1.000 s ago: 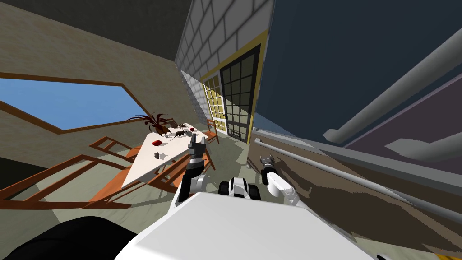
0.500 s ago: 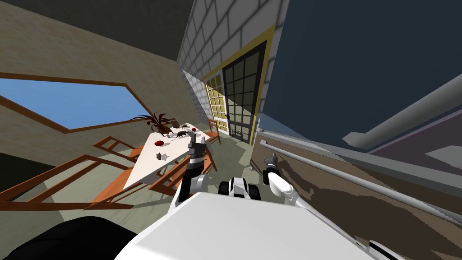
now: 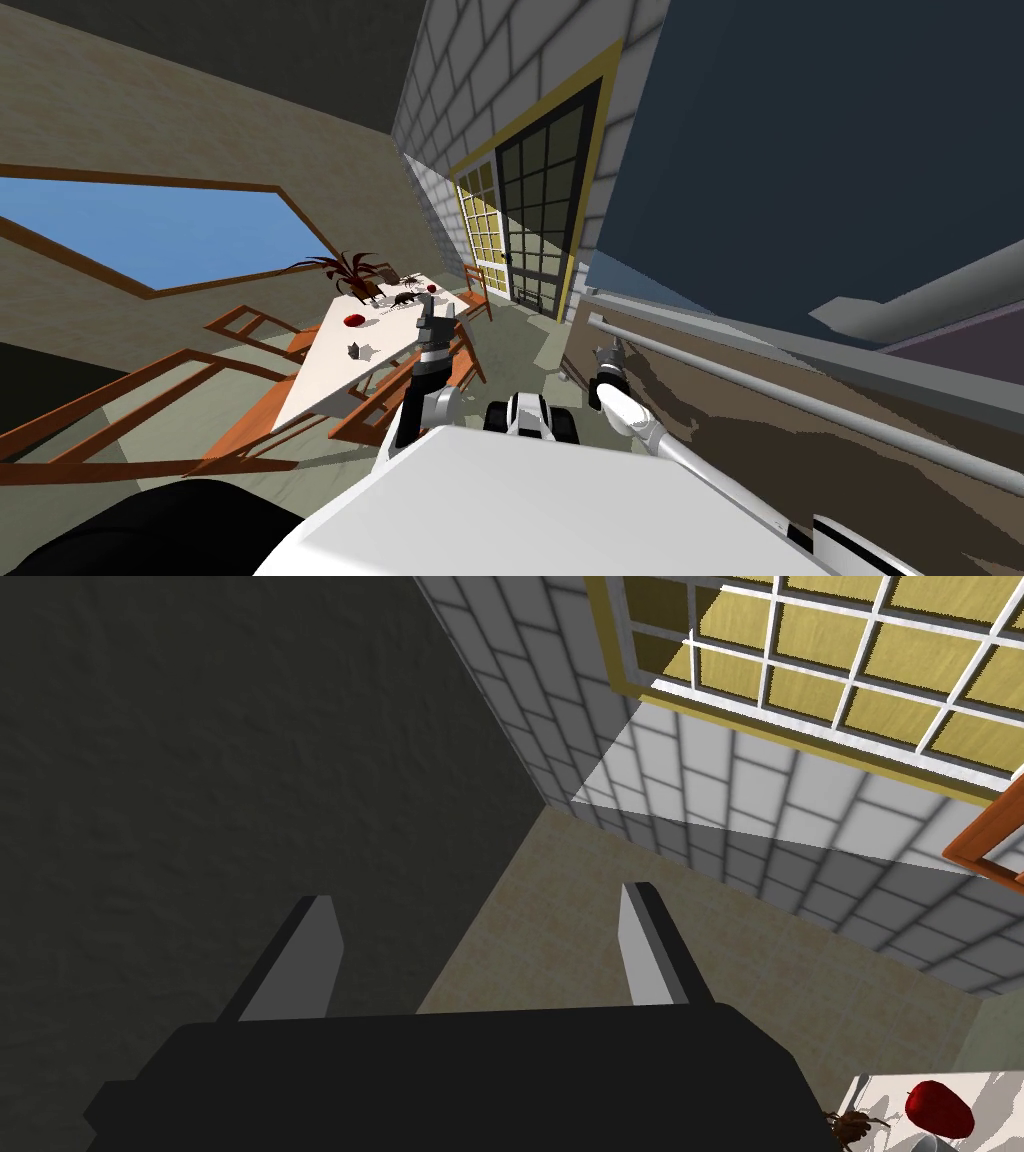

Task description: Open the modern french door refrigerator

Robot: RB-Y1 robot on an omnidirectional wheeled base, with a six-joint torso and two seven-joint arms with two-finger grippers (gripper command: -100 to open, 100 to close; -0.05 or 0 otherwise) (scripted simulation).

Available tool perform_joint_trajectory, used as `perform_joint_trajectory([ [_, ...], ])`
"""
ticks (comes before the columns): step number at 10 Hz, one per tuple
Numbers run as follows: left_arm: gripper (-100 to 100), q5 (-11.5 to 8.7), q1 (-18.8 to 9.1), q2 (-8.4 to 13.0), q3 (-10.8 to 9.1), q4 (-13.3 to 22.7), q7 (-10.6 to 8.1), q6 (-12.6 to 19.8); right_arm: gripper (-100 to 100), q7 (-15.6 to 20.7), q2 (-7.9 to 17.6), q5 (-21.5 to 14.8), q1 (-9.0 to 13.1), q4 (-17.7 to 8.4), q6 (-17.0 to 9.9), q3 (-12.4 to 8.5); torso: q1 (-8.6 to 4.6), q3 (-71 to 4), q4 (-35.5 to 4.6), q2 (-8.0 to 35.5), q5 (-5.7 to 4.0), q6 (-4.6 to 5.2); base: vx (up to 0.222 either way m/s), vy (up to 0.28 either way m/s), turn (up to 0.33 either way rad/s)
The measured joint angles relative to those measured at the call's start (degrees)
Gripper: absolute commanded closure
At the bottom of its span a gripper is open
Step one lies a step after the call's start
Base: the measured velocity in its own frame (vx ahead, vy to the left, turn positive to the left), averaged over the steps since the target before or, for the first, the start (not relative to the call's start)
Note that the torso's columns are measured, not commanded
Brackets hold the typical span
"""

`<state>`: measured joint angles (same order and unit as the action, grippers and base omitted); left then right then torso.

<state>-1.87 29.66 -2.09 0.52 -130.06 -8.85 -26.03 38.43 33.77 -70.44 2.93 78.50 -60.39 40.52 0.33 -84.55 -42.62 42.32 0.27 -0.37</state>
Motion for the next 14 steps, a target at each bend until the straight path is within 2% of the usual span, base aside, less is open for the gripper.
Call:
perform_joint_trajectory([
  [1,0,0.0,0.0,0.0,0.00,0.0,0.00,0.0,-100,1.3,1.1,-1.1,-0.2,-0.3,-1.9,0.7,0.43,0.0,-0.2,0.1,0.22,-0.20,0.050,0.072,-0.024],
  [2,0,0.0,0.0,0.0,0.00,0.0,0.00,0.0,-100,1.8,1.1,-1.6,0.4,-1.6,-2.9,1.2,0.54,0.0,-0.3,0.0,0.36,-0.39,0.023,0.016,-0.005],
  [3,0,0.0,0.0,0.0,-0.01,0.0,0.00,0.0,-100,2.0,1.1,-1.9,0.4,-2.0,-3.3,1.3,0.51,0.0,-0.3,0.0,0.37,-0.49,0.021,0.036,0.025],
  [4,0,0.0,0.0,0.0,0.00,0.0,0.00,0.0,-100,1.8,1.1,-2.9,1.0,-3.8,-4.0,2.0,0.66,-0.1,-0.4,-0.2,0.46,-0.57,0.024,0.030,0.010],
  [7,0,0.0,0.0,0.0,0.00,0.0,0.00,0.0,-100,2.3,1.5,-3.4,1.2,-4.3,-4.9,2.3,0.76,-0.1,-0.4,-0.2,0.53,-0.68,0.008,0.013,0.003],
  [8,0,0.0,0.0,0.0,0.00,0.0,0.00,0.0,-100,2.7,1.6,-3.9,1.9,-5.3,-5.5,2.6,0.86,-0.2,-0.4,-0.3,0.58,-0.74,0.054,0.065,0.032],
  [10,0,0.0,0.0,0.0,0.00,0.0,0.00,0.0,-100,3.2,2.7,-6.1,2.8,-7.5,-7.7,3.6,1.17,-0.3,-0.3,-0.4,0.62,-0.76,0.067,0.093,0.001],
  [12,0,0.0,0.0,0.0,0.00,0.0,0.00,0.0,-100,4.1,4.1,-7.1,2.5,-6.9,-9.5,4.1,0.94,0.0,-0.4,0.1,0.52,-0.69,0.021,0.020,0.031],
  [14,0,0.0,0.0,0.0,-0.01,0.0,0.00,0.0,-100,3.9,3.6,-7.7,3.4,-8.6,-9.7,4.5,0.85,0.0,-0.4,0.1,0.46,-0.66,-0.002,-0.005,-0.016],
])
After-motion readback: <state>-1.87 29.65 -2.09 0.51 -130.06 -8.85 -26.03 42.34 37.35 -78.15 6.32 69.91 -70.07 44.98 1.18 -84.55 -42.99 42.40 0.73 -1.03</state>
